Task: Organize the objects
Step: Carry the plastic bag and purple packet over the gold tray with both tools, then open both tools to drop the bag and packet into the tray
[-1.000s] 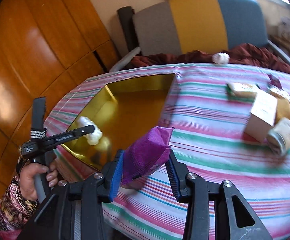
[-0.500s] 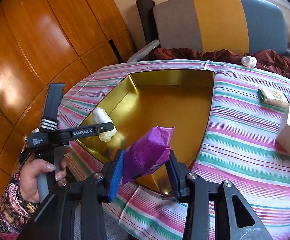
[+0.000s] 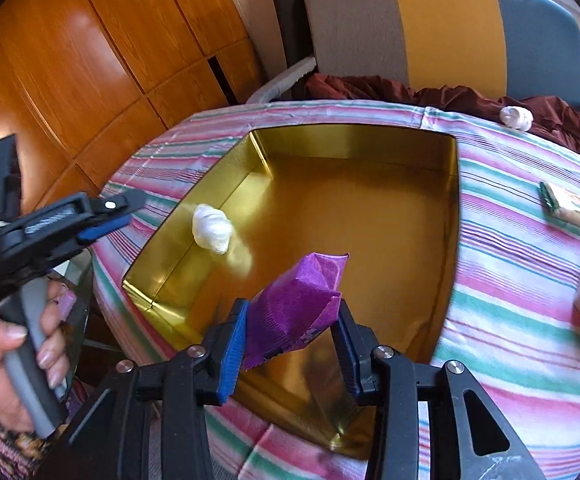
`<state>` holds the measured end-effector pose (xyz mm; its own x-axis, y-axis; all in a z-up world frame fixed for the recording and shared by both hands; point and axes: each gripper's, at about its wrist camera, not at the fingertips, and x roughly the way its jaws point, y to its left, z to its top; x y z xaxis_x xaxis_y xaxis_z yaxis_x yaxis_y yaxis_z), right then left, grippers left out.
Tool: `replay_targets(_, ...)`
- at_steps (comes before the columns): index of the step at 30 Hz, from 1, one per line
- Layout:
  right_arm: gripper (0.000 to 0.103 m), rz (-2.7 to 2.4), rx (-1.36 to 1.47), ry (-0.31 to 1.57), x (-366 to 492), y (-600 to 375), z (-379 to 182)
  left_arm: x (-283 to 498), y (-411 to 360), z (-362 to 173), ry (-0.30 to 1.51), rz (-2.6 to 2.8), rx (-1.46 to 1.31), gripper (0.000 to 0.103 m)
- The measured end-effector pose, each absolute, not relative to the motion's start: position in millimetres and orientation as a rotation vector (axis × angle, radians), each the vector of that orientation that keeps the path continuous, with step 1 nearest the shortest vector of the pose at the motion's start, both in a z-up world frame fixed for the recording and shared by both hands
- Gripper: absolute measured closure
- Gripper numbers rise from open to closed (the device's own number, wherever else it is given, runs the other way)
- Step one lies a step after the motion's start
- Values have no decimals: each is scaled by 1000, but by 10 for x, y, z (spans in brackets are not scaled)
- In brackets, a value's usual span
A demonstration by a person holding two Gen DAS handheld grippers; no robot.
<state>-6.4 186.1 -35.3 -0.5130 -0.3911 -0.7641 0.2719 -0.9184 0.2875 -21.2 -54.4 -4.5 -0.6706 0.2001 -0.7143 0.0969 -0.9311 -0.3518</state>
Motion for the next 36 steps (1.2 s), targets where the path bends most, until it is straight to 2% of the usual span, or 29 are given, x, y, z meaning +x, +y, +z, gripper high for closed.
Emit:
replay_targets(11,61,-2324,1428,-171,-436,1466,-510,-209,-651,16,-640,2767,-1220,59)
replay_targets(19,58,-2236,1437,-133,-576,937,-544,-185,-731,64,-683,2775,-1190,60)
replay_targets(21,50,-2228,1433,-138,-599,837,-547,-184,-746,64,-695,2773,-1192,60)
replay_targets(22,39,-2229,1432,-146,-594,811,-541,-184,-753,64,-701,2768,-1192,60)
replay_targets(23,37,-2230,1421,-157,-582,803,-526,-183,-762,66,-709,2765,-1191,60)
replay_targets(29,37,-2308,1337,-155,-443,935,-314,-168,-725,71,-726,2759,-1181,60)
replay_targets(36,37,-2451,1225,-158,-257,1304,5,-184,-477,-19,-649,2671,-1234,59)
